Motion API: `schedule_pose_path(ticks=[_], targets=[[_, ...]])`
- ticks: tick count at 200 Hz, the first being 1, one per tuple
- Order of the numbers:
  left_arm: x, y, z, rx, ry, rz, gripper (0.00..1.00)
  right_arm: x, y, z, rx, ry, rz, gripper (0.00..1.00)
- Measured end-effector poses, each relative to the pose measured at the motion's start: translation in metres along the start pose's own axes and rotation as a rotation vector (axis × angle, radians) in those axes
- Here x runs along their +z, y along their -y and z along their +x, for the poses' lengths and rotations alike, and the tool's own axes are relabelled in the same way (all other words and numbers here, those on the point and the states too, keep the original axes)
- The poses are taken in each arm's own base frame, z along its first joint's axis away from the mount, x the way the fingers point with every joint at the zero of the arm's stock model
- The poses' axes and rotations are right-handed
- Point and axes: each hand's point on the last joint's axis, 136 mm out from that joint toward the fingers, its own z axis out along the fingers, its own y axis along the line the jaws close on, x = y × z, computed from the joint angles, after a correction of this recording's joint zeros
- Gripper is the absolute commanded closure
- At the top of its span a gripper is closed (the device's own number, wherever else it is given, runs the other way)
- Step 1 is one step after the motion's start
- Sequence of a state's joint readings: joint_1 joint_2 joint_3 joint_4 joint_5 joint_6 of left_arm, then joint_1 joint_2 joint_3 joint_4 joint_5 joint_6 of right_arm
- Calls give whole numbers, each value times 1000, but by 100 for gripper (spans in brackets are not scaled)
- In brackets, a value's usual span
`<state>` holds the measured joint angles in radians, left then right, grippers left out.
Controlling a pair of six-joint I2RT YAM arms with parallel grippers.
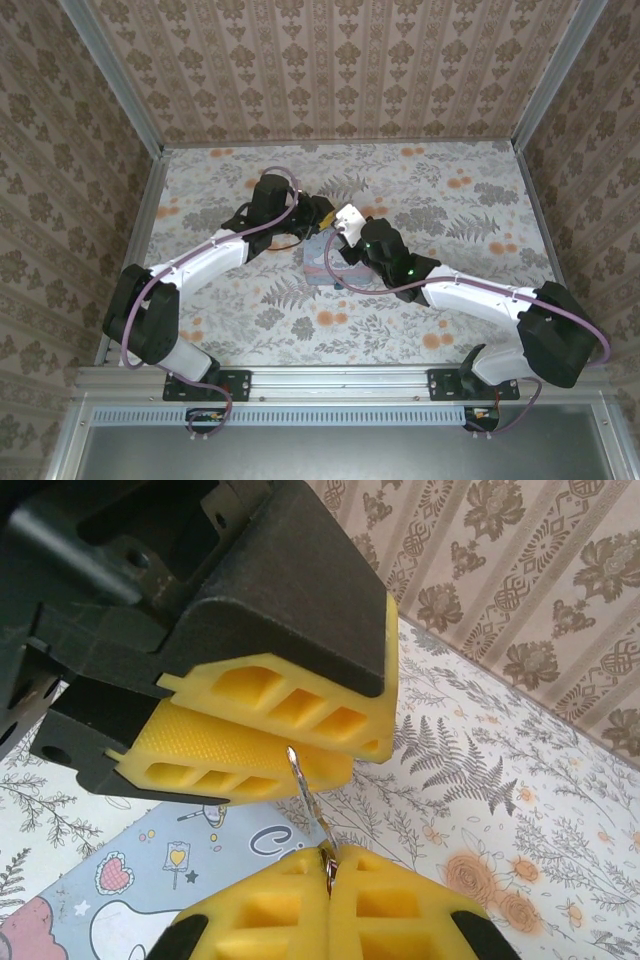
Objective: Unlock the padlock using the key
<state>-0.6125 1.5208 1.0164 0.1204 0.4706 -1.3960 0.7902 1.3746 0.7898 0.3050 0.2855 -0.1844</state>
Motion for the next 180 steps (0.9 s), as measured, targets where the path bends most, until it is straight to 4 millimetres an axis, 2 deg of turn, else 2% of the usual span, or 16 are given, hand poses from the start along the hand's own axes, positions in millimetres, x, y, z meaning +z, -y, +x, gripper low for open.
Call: schedule_pose_path(ticks=[37,70,114,151,180], targets=[[1,0,4,4,-8,0,87,3,-2,3,-3,-9,-2,100],[2,-2,3,3,-4,-8,100,6,-2,7,-5,-19,4,100],[2,-2,2,2,-2,-8,100,6,-1,7,-2,-19,10,100],[2,-2,2,32,0,-4,100,3,4,5,37,-16,21,62],[0,1,-7,101,21,11,100,-11,21,-7,134,12,37,52]])
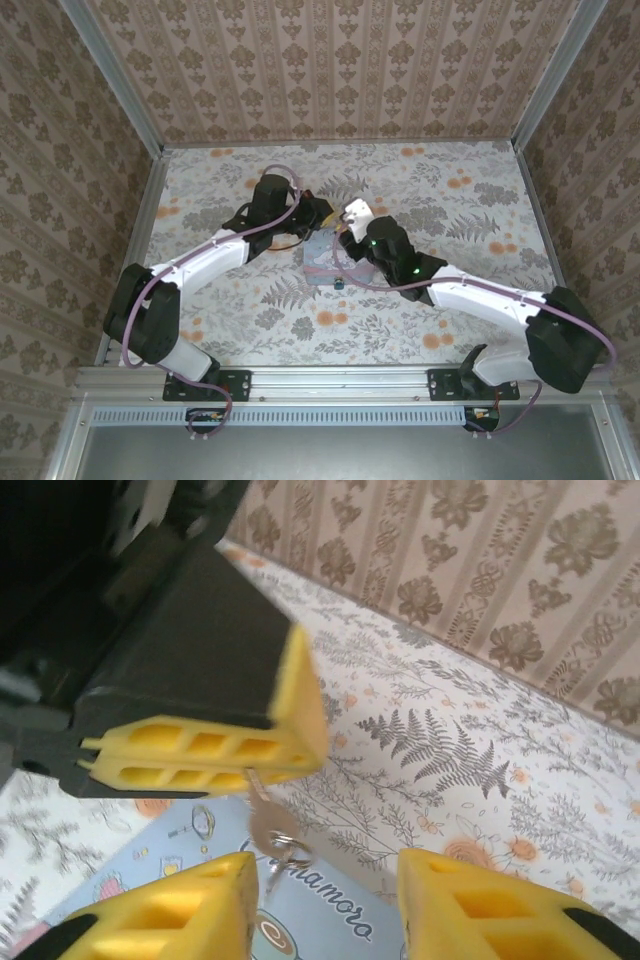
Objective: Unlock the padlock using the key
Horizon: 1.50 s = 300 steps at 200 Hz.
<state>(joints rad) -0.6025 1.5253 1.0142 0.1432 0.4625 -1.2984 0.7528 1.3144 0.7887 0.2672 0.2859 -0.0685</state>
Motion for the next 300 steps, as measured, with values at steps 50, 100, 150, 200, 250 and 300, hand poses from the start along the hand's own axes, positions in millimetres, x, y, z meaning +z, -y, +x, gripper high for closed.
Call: schedule_pose_path(ticks=[50,100,150,200,250,300], targets=[[-9,1,-27,168,66,22,100,-29,49,-14,335,62,-26,44],[-16,20,-31,435,79,94,100,-24,54,-8,699,43,-198,44],[-40,54,-35,608,138,249,100,2,42,-9,993,60,-410,46],[-45,58,-28,643,140,337,100,17,32,-20,1128,102,-566,49],[-47,71,-28,626,152,417,100,25,23,-36,1172,136,-664,52],[-36,60,-30,563,132,422,100,25,11,-53,1163,159,-739,56]])
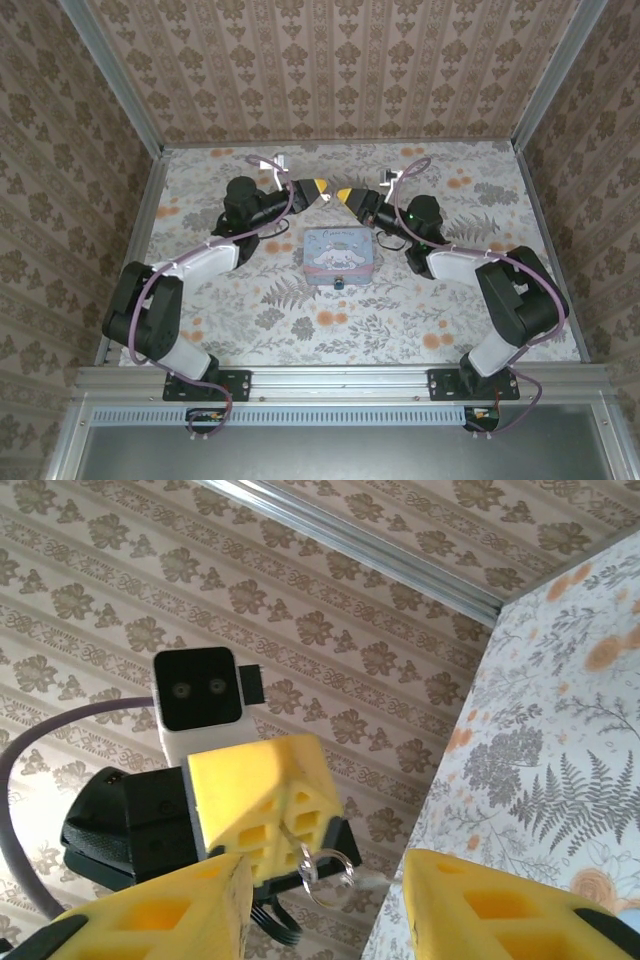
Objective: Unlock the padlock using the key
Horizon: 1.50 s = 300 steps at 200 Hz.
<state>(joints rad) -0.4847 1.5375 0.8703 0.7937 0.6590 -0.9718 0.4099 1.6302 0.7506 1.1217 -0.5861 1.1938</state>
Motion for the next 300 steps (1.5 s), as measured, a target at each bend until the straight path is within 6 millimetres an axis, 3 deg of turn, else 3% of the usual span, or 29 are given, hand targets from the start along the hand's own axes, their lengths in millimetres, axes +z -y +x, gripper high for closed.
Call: schedule_pose_path(ticks=[139,240,300], targets=[[7,0,3,-32,3,28,100,12,-6,8,8,-24,-36,66],[7,0,3,-32,3,28,100,17,5,16,27,-43,-23,73],[8,0,5,-33,0,28,100,18,1,15,33,-40,-35,73]])
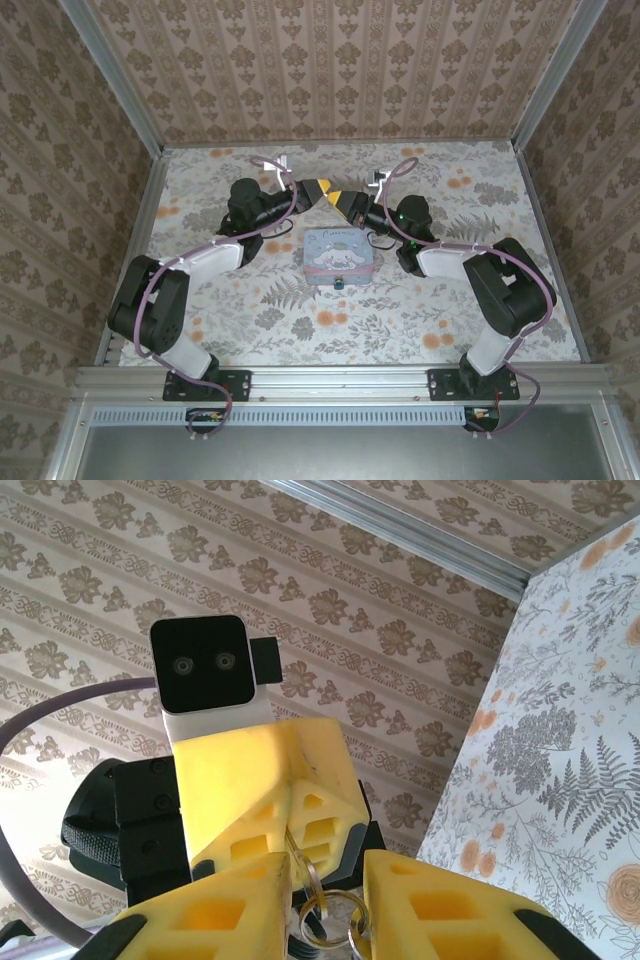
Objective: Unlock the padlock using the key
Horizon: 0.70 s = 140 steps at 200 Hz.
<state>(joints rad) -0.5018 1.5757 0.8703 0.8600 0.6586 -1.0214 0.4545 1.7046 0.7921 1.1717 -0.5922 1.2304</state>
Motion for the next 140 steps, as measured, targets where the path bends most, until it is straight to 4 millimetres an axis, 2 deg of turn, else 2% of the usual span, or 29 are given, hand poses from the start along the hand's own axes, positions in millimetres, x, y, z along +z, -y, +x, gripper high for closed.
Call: schedule_pose_path(ticks=[56,140], targets=[[0,0,1,0,-1,0,100,1,-1,-1,1,2,-4,81],[0,-1,1,-2,1,-3,100,1,-2,-2,-2,4,-10,81]])
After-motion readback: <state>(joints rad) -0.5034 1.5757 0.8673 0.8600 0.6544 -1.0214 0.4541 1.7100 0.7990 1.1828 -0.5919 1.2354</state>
